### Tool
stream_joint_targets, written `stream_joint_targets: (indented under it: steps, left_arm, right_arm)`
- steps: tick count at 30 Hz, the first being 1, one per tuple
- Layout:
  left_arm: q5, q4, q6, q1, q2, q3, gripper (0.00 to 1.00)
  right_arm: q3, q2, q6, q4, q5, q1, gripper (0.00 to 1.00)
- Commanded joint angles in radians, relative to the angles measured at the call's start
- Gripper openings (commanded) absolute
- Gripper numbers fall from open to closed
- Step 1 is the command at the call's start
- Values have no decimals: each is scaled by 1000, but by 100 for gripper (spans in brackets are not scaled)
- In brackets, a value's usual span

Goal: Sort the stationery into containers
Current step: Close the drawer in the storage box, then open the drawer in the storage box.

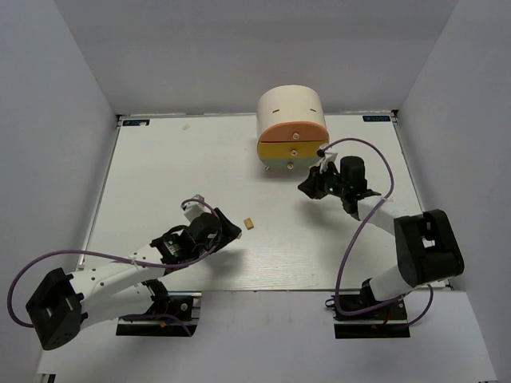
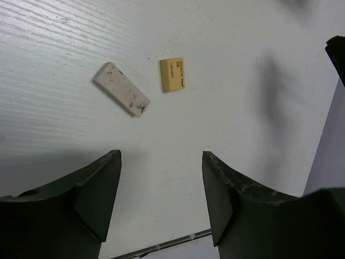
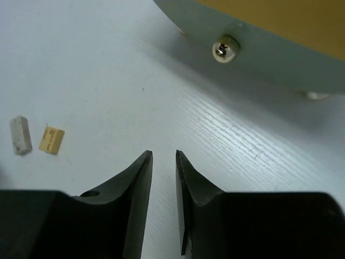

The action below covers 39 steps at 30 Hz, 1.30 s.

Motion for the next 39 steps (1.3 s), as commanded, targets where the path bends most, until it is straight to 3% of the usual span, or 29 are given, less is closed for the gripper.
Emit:
stream_joint_targets:
  steps: [1,3,6,8,10,24,39]
  left_arm:
    - [9,1,-6,-5,2,13,71]
    - [9,-9,-6,-5,2,13,71]
    - [9,-30,-15,-5,-12,13,71]
    - [9,-44,-15,-5,-23,13,71]
    - [9,-68,-36,-5,-33,13,71]
    - [18,-78,-45,-5,34,53,71]
    - [27,-38,-36,-5,89,62,71]
  right_arm:
    - [-12,38,365,174,64,-7,30]
    - [-16,84,539,243,87,-5,37]
    - [-18,147,628,337,87,-1,48]
    - [15,196,744,354,107,1,60]
    - [36,224,836,351,119,-1,62]
    - [249,405,1019,317,185,-2,59]
    - [126,322,1093,300,222,-5,50]
